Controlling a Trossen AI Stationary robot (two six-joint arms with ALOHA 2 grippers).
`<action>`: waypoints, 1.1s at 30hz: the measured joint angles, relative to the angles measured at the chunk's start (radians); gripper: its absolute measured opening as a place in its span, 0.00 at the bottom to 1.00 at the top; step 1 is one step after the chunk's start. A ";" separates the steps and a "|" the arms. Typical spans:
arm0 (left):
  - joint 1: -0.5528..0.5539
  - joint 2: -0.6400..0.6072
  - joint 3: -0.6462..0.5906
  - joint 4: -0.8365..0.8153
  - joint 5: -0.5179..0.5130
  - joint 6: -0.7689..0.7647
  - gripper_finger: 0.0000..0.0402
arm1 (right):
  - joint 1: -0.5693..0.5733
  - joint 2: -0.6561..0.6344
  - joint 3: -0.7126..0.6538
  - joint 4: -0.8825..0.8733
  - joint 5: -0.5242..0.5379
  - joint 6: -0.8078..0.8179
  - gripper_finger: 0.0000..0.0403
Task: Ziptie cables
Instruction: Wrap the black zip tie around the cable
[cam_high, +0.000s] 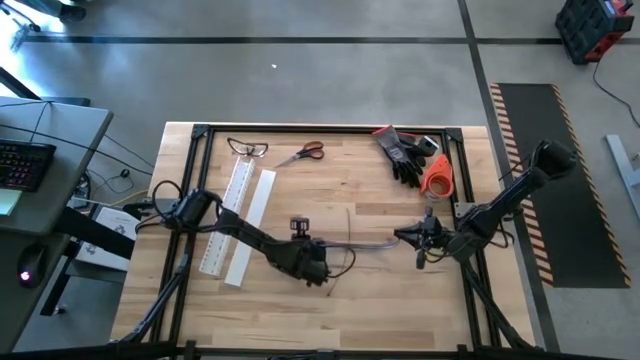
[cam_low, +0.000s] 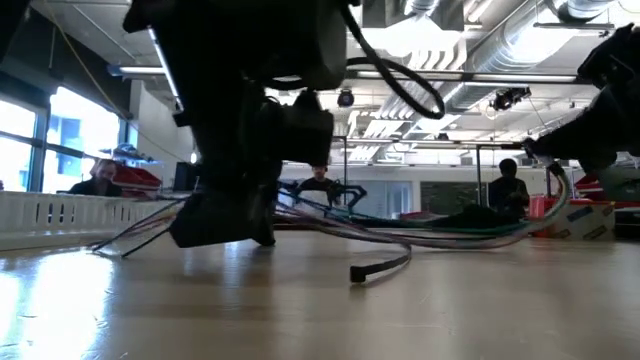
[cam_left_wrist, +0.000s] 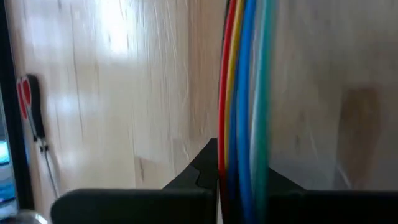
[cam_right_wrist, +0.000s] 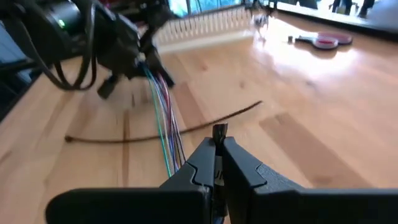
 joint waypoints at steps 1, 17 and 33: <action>-0.006 0.000 0.000 -0.029 -0.003 -0.026 0.00 | 0.000 0.000 0.000 -0.021 -0.011 0.023 0.00; -0.128 -0.007 -0.002 -0.371 -0.013 -0.425 0.00 | 0.000 0.000 0.000 -0.121 -0.072 0.073 0.04; -0.192 -0.092 -0.015 -0.358 -0.054 -0.580 0.10 | 0.001 0.000 0.000 -0.182 -0.089 0.098 0.32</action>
